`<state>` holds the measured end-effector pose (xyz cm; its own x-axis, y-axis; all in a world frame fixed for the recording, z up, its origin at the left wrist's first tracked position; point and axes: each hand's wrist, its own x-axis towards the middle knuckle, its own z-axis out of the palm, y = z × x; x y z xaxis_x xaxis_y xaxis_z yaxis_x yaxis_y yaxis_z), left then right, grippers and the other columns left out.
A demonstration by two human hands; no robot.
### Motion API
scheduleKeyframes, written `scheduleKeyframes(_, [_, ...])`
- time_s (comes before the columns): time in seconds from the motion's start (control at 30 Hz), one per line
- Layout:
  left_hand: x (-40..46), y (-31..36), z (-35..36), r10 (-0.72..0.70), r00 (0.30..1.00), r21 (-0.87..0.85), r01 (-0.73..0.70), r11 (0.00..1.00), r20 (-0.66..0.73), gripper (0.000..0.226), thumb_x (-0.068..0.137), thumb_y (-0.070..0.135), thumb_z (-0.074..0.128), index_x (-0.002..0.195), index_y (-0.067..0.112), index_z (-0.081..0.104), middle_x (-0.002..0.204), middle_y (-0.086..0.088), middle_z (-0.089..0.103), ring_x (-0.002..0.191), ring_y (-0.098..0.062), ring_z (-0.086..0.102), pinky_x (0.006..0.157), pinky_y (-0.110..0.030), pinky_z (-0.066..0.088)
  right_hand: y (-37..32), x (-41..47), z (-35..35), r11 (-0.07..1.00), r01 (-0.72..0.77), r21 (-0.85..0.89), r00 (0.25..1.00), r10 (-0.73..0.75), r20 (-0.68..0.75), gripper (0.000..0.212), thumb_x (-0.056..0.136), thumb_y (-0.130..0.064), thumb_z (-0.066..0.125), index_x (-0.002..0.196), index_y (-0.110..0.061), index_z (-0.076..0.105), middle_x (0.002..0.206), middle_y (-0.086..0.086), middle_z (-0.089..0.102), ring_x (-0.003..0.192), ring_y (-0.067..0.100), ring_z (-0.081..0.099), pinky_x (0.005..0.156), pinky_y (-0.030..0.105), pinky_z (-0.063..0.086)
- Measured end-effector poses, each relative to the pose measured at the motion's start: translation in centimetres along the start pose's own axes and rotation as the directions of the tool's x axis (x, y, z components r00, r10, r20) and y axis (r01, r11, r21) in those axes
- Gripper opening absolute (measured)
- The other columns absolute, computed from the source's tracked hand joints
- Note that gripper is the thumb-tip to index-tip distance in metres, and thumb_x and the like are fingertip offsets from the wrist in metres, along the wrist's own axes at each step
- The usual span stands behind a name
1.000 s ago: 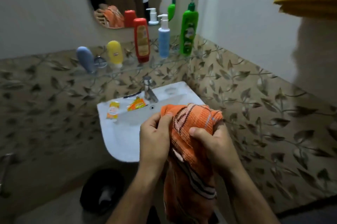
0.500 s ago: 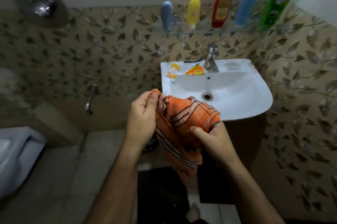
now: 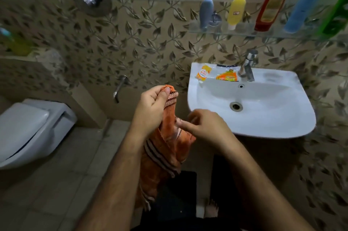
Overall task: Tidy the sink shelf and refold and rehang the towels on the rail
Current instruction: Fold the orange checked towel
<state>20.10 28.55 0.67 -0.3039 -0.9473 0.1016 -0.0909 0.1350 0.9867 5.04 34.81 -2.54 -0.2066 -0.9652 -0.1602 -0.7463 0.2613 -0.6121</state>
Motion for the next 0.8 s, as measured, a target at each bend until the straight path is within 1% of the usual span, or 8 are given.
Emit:
scheduleKeyframes(0.07, [0.3, 0.1, 0.9, 0.008, 0.994, 0.031, -0.012, 0.999, 0.108, 0.021, 0.099, 0.01, 0.05, 0.09, 0.017, 0.068, 0.078, 0.009, 0.075, 0.08, -0.003, 0.07, 0.08, -0.021, 0.056, -0.3, 1.3, -0.9, 0.971, 0.153, 0.182, 0.988, -0.147, -0.047, 0.044, 0.079, -0.052, 0.068, 0.112, -0.024, 0.064, 0.103, -0.004, 0.069, 0.094, 0.015, 0.065, 0.084, 0.042, 0.055])
scheduleKeyframes(0.17, [0.6, 0.2, 1.4, 0.065, 0.977, 0.21, -0.108, 0.972, 0.203, 0.018, 0.091, 0.021, 0.055, 0.091, 0.024, 0.073, 0.09, 0.003, 0.076, 0.091, -0.014, 0.071, 0.085, -0.03, 0.055, -0.2, 3.1, -2.3, 0.834, 0.444, 0.328, 0.892, -0.447, -0.069, 0.06, 0.073, -0.029, 0.067, 0.132, -0.021, 0.054, 0.126, -0.002, 0.061, 0.113, 0.011, 0.058, 0.097, 0.035, 0.05])
scheduleKeyframes(0.23, [0.6, 0.5, 1.2, 0.063, 0.98, 0.261, -0.112, 0.959, 0.19, 0.016, 0.09, 0.022, 0.058, 0.09, 0.023, 0.075, 0.09, 0.001, 0.076, 0.09, -0.016, 0.071, 0.083, -0.032, 0.056, 0.1, 4.2, -2.9, 0.739, 0.541, 0.401, 0.811, -0.585, -0.016, 0.048, 0.076, -0.024, 0.074, 0.122, -0.015, 0.06, 0.114, -0.003, 0.066, 0.106, 0.011, 0.062, 0.091, 0.034, 0.051])
scheduleKeyframes(0.37, [0.0, 2.3, 0.9, 0.099, 0.98, 0.339, -0.153, 0.928, 0.172, 0.012, 0.088, 0.019, 0.065, 0.087, 0.023, 0.076, 0.087, 0.005, 0.076, 0.088, -0.008, 0.071, 0.081, -0.021, 0.053, -0.1, 5.7, -2.9, 0.713, 0.472, 0.519, 0.794, -0.6, 0.102, 0.031, 0.074, -0.028, 0.077, 0.097, -0.013, 0.062, 0.088, -0.006, 0.066, 0.085, 0.007, 0.063, 0.075, 0.032, 0.054])
scheduleKeyframes(0.47, [-0.5, 3.2, 0.5, 0.113, 0.989, 0.426, -0.144, 0.893, 0.097, 0.018, 0.087, 0.012, 0.069, 0.082, 0.029, 0.075, 0.084, 0.01, 0.075, 0.08, -0.001, 0.069, 0.075, -0.015, 0.049, -0.7, 6.3, -2.1, 0.686, 0.507, 0.522, 0.738, -0.659, 0.148, 0.038, 0.074, -0.032, 0.076, 0.092, 0.0, 0.066, 0.084, 0.013, 0.07, 0.082, 0.022, 0.067, 0.074, 0.047, 0.053])
scheduleKeyframes(0.6, [-1.3, 5.0, -1.0, 0.12, 0.992, 0.408, -0.094, 0.908, -0.039, 0.011, 0.079, 0.014, 0.07, 0.078, 0.025, 0.075, 0.077, 0.007, 0.074, 0.076, -0.006, 0.068, 0.073, -0.021, 0.052, -1.2, 6.0, -3.2, 0.56, 0.277, 0.781, 0.647, -0.71, 0.279, 0.057, 0.076, -0.031, 0.075, 0.076, 0.019, 0.048, 0.07, 0.013, 0.048, 0.067, 0.024, 0.043, 0.063, 0.039, 0.033])
scheduleKeyframes(0.7, [-1.4, 5.6, -2.0, 0.185, 0.976, 0.464, -0.113, 0.879, -0.113, 0.015, 0.073, 0.012, 0.071, 0.076, 0.027, 0.072, 0.077, 0.007, 0.073, 0.076, -0.007, 0.067, 0.072, -0.024, 0.052, -2.7, 5.9, -4.5, 0.432, 0.232, 0.871, 0.692, -0.703, 0.164, 0.034, 0.082, -0.012, 0.071, 0.057, -0.007, 0.049, 0.057, 0.002, 0.043, 0.053, 0.014, 0.04, 0.053, 0.024, 0.034])
scheduleKeyframes(0.8, [-1.3, 3.0, -3.3, 0.228, 0.93, 0.525, -0.046, 0.85, -0.288, 0.017, 0.077, 0.012, 0.071, 0.078, 0.029, 0.072, 0.077, 0.009, 0.071, 0.077, -0.005, 0.066, 0.071, -0.024, 0.053, -4.9, 5.3, -5.6, 0.325, 0.189, 0.927, 0.746, -0.661, 0.08, 0.041, 0.081, -0.006, 0.063, 0.051, -0.025, 0.042, 0.049, -0.01, 0.038, 0.044, 0.004, 0.034, 0.043, 0.017, 0.03])
